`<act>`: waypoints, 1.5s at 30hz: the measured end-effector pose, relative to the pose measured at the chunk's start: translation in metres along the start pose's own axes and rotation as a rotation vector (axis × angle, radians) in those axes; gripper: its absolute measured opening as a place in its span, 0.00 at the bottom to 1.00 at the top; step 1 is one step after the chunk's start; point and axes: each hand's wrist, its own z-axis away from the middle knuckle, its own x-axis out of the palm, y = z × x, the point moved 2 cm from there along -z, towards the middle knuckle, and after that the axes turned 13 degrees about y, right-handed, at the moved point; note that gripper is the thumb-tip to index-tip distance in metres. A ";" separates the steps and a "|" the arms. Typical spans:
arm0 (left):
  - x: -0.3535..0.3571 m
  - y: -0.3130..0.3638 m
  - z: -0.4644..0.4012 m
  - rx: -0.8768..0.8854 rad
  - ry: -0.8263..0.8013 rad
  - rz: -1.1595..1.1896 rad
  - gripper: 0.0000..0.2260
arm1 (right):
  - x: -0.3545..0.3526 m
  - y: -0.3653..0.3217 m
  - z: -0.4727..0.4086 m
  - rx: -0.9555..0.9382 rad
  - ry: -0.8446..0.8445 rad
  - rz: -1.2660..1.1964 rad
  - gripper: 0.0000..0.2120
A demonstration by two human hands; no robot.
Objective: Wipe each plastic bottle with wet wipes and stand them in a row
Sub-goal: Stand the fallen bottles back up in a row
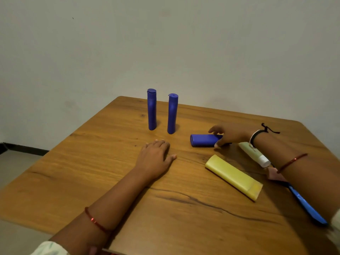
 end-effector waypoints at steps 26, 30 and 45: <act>0.003 -0.005 0.001 0.004 0.020 0.054 0.26 | -0.066 -0.105 -0.069 -0.071 0.048 0.601 0.19; 0.001 -0.005 0.000 0.012 0.009 0.052 0.26 | -0.065 -0.108 -0.076 -0.088 0.025 0.604 0.22; -0.001 -0.004 0.002 0.016 0.002 0.049 0.25 | -0.085 -0.086 -0.071 -0.089 0.139 0.090 0.16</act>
